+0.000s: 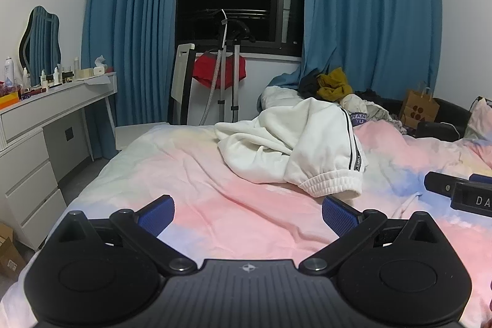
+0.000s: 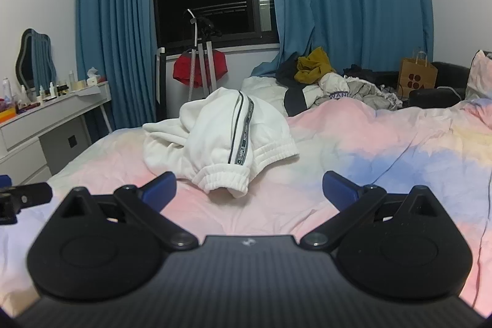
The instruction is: Fold clothes
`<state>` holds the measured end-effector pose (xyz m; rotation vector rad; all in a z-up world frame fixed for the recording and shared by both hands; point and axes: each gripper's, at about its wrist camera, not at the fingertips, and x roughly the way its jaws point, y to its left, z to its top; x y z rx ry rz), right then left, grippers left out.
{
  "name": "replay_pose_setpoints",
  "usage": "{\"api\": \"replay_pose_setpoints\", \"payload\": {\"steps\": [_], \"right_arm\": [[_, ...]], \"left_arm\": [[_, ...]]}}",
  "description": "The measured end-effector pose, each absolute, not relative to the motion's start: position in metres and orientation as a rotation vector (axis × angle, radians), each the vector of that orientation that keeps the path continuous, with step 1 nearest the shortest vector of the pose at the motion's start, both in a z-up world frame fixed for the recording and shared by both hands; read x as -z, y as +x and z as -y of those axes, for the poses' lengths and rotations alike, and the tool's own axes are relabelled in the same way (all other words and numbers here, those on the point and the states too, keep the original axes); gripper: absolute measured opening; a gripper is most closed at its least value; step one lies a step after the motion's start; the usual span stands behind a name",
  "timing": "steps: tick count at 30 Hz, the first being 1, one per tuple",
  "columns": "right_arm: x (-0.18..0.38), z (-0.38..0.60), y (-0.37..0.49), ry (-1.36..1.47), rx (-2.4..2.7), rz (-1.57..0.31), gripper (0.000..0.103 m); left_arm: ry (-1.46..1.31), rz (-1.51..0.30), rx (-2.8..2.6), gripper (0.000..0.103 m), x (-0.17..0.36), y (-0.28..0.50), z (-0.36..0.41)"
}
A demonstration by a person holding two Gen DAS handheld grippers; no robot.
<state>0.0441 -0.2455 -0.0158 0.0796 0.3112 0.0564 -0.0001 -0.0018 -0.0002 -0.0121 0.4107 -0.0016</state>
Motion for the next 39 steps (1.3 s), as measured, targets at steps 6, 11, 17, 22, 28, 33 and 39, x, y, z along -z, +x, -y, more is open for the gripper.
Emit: {"api": "replay_pose_setpoints", "payload": {"steps": [6, 11, 17, 22, 28, 33, 39], "right_arm": [[0.016, 0.241, 0.036, 0.086, -0.054, -0.307, 0.103], [0.017, 0.245, 0.045, 0.097, -0.052, -0.332, 0.103], [0.017, 0.246, 0.044, 0.098, -0.046, -0.324, 0.103], [0.015, 0.249, 0.046, 0.11, -0.05, -0.316, 0.103], [0.015, 0.251, 0.042, 0.117, -0.065, -0.31, 0.103], [0.014, 0.251, 0.043, 0.107, -0.058, -0.316, 0.103], [0.016, 0.253, 0.045, 0.107, -0.05, -0.342, 0.103]], "left_arm": [[-0.018, -0.411, 0.003, 0.103, 0.0, 0.001, 0.005], [-0.029, -0.409, 0.003, 0.103, 0.001, -0.002, 0.001], [-0.03, -0.419, -0.003, 0.103, 0.005, 0.006, 0.004], [-0.032, -0.421, -0.002, 0.103, 0.007, 0.007, 0.006], [-0.028, -0.424, 0.004, 0.103, 0.012, 0.009, 0.01], [-0.029, -0.424, 0.004, 0.103, 0.013, 0.009, 0.011], [-0.029, -0.428, 0.008, 0.103, 0.014, 0.01, 0.013]]}}
